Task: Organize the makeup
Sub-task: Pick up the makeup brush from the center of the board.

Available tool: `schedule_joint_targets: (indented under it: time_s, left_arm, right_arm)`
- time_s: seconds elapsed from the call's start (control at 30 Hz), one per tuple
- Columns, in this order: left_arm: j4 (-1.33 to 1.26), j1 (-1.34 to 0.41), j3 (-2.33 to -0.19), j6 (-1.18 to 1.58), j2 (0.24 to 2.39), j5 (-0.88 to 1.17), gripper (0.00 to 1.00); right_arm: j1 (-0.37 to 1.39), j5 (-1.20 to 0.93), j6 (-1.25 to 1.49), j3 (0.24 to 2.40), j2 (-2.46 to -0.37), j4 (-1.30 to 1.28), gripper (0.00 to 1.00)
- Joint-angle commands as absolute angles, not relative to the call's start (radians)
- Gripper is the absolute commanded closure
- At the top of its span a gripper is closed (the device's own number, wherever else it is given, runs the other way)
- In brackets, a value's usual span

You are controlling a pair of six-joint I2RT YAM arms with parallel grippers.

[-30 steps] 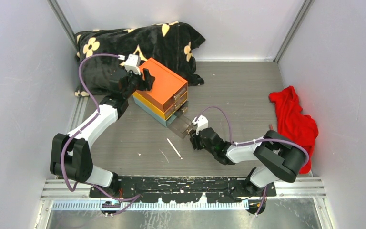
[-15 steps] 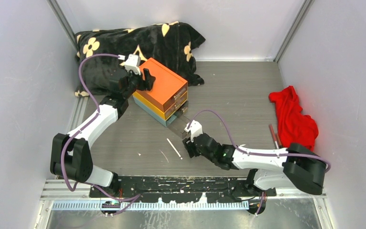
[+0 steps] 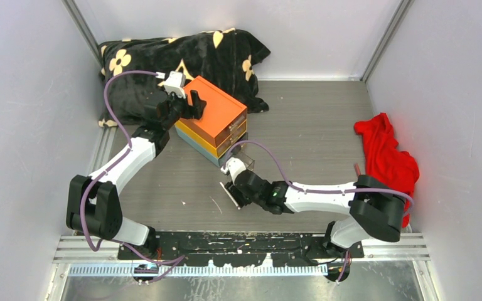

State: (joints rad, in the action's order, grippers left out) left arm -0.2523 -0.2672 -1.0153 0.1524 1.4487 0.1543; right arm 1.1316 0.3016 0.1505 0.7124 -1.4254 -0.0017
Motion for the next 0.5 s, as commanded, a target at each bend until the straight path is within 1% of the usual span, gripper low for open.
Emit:
schedule_joint_targets:
  time_s: [0.0,0.2,0.47]
  left_arm:
    - [0.003,-0.26,-0.954,0.185,1.509,0.134,0.25]
    - [0.008,-0.261,-0.955,0.184,1.496,0.132,0.24]
    - [0.009,-0.261,-0.95,0.187,1.484,0.131,0.24]
  right_arm:
    - [1.161,0.261,0.191,0.735,-1.449,0.004,0.47]
    - [1.221,0.265,0.209,0.763,-1.482,-0.02,0.47]
    - [1.228,0.268,0.26,0.768,-1.545,-0.015,0.48]
